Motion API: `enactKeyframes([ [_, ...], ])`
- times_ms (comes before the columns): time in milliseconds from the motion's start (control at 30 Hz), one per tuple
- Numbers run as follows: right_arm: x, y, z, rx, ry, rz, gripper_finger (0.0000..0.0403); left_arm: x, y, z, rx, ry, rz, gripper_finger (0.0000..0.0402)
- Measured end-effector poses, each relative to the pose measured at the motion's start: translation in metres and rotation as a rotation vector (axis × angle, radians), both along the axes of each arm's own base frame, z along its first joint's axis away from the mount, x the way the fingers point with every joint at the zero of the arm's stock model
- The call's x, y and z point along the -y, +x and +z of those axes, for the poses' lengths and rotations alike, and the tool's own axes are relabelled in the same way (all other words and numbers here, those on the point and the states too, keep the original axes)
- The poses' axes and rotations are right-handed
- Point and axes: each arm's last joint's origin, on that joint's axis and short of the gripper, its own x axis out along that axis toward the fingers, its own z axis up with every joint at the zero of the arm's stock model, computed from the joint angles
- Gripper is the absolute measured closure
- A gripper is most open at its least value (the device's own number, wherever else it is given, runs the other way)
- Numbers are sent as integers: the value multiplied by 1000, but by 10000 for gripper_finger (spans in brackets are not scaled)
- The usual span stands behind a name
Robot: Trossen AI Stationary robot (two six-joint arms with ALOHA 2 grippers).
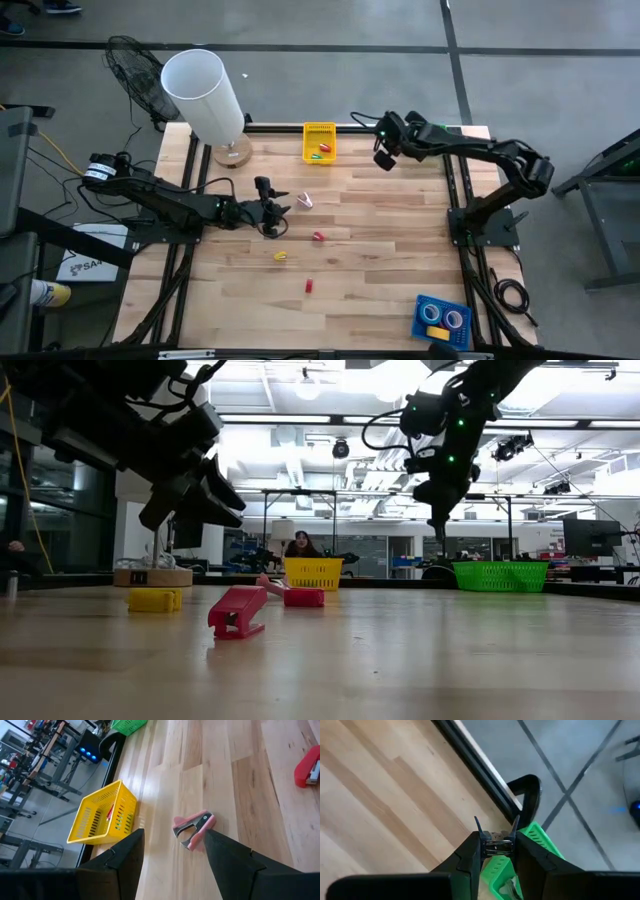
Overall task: Pick and place Stapler, Stapler remover, tape
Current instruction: Put the black staple remover into the green bin
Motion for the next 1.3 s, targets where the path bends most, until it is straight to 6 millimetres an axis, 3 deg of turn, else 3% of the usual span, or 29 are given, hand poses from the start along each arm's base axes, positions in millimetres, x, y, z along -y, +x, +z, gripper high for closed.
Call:
enactKeyframes([
  [367,1,5,1,45,74,173,320,-4,-5,-4,-43,65,134,199],
  [600,14,-5,-1,19,50,114,320,-8,-13,-9,-89,149,283,199],
  [733,24,-20,-15,-23,49,47,320,-10,-14,-7,-85,200,341,199],
  [967,35,-43,-37,-23,43,-4,320,-44,-10,-4,-54,155,433,199],
  [1133,37,-57,-24,10,4,-32,320,-73,-9,-3,-20,20,404,199],
  [1300,33,-71,-2,75,-50,-70,320,-88,-9,-3,25,-100,343,199],
])
